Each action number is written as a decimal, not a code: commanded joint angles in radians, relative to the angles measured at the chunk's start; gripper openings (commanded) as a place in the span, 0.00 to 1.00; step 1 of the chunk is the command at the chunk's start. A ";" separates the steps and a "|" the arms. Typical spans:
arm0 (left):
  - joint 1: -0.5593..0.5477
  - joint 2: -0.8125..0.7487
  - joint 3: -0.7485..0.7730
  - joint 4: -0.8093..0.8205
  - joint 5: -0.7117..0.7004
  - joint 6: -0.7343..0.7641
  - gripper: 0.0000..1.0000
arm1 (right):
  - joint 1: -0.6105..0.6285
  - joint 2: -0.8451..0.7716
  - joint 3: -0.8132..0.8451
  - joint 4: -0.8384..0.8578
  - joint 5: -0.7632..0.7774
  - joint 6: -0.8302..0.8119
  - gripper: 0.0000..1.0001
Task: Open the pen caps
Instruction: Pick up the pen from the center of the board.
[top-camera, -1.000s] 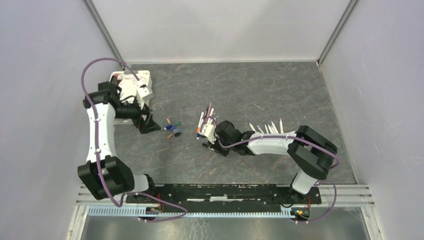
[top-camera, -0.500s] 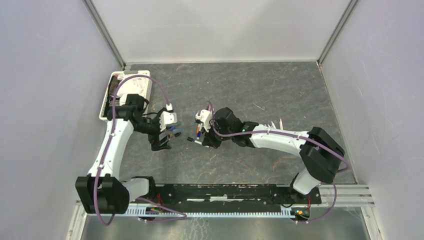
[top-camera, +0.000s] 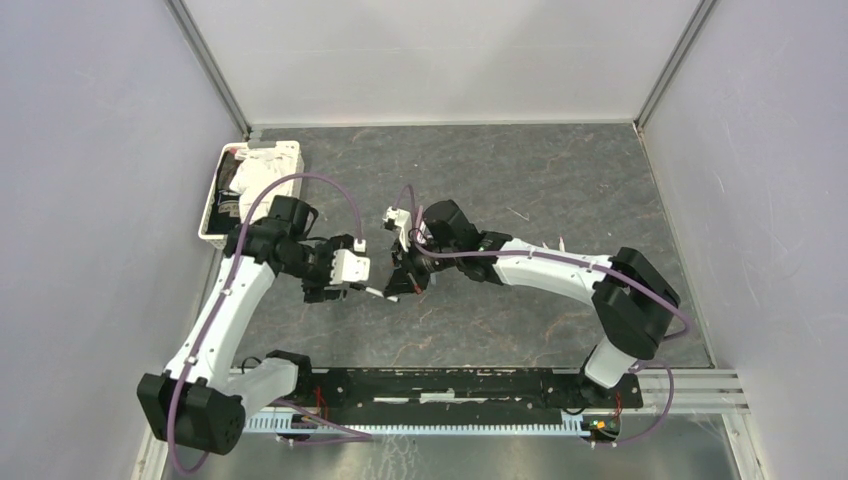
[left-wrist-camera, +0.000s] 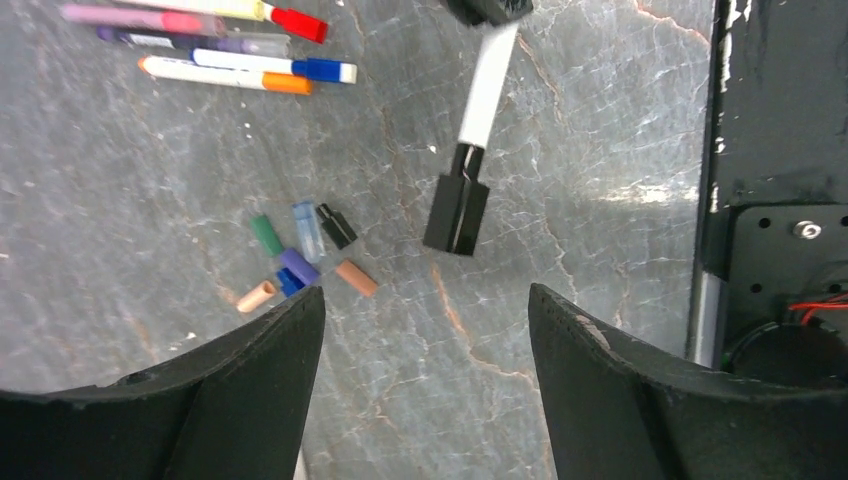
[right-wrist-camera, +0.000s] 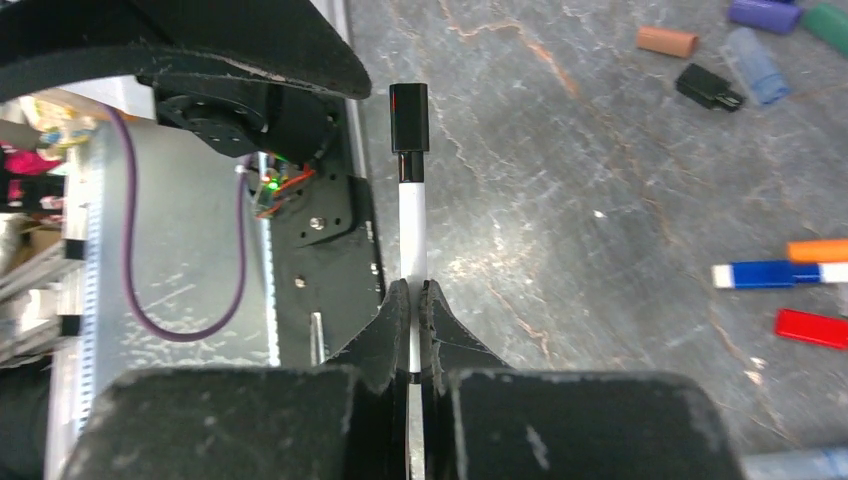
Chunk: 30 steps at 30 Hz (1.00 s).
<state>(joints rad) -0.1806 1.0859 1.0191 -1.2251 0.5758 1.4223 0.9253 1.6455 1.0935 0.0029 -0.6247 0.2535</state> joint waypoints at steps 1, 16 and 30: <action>-0.037 -0.063 -0.006 0.061 -0.033 0.072 0.78 | -0.007 0.043 0.042 0.128 -0.125 0.130 0.00; -0.102 -0.129 -0.045 0.072 -0.085 0.139 0.65 | -0.025 0.098 0.048 0.280 -0.185 0.290 0.00; -0.169 -0.114 -0.019 0.075 -0.100 0.089 0.06 | -0.032 0.117 0.055 0.303 -0.172 0.333 0.29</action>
<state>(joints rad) -0.3378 0.9718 0.9749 -1.1667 0.4805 1.5097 0.8944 1.7508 1.1118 0.2466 -0.7929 0.5602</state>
